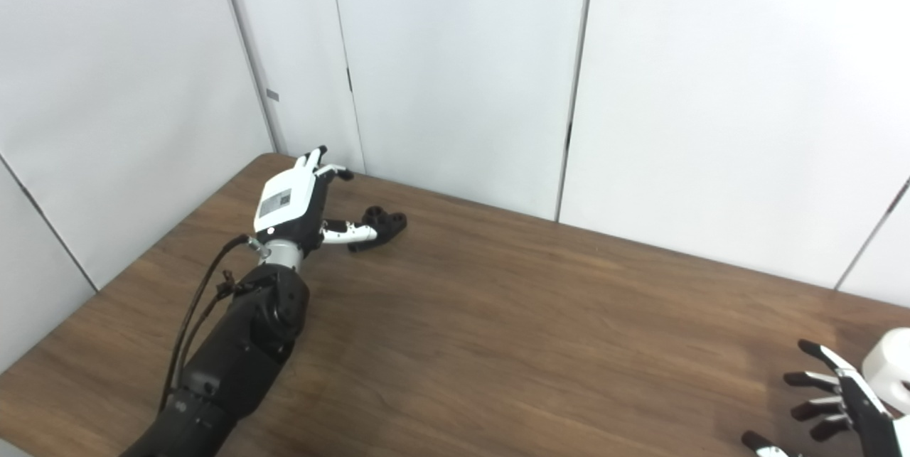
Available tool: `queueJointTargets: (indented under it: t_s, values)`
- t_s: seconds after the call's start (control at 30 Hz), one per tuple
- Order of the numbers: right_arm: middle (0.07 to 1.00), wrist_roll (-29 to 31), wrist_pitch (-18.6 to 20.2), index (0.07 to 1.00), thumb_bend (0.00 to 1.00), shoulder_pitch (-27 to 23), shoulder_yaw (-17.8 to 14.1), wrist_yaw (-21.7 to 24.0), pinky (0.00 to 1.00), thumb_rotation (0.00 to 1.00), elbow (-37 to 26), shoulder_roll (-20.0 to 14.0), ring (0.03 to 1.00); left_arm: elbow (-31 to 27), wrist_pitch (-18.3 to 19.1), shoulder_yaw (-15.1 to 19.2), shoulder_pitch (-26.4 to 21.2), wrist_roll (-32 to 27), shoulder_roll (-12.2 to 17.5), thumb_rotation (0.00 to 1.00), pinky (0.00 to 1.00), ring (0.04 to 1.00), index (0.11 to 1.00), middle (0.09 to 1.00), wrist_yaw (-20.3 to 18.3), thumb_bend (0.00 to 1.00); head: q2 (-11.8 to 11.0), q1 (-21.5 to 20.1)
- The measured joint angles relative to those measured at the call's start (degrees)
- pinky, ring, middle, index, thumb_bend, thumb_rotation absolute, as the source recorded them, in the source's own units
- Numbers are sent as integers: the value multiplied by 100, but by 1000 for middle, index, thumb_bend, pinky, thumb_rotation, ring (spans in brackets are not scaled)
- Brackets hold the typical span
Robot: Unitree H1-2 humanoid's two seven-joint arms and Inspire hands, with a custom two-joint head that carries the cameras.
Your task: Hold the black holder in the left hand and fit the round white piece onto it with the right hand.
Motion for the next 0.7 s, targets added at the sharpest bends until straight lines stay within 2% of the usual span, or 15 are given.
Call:
queueJointTargets:
  t_s: [0.43,0.7]
  values:
    - [675,12,-7,828,571,25,-27,11,403,108,-13,-35,515,557,74,-139,-121,-38,124,357,996,1000,740,1000,60,1000,44,-9]
    - [676,7,-2,823,563,52,-28,30,390,164,-76,-40,515,981,72,-190,-239,-223,124,366,989,1000,737,1000,95,1000,62,-53]
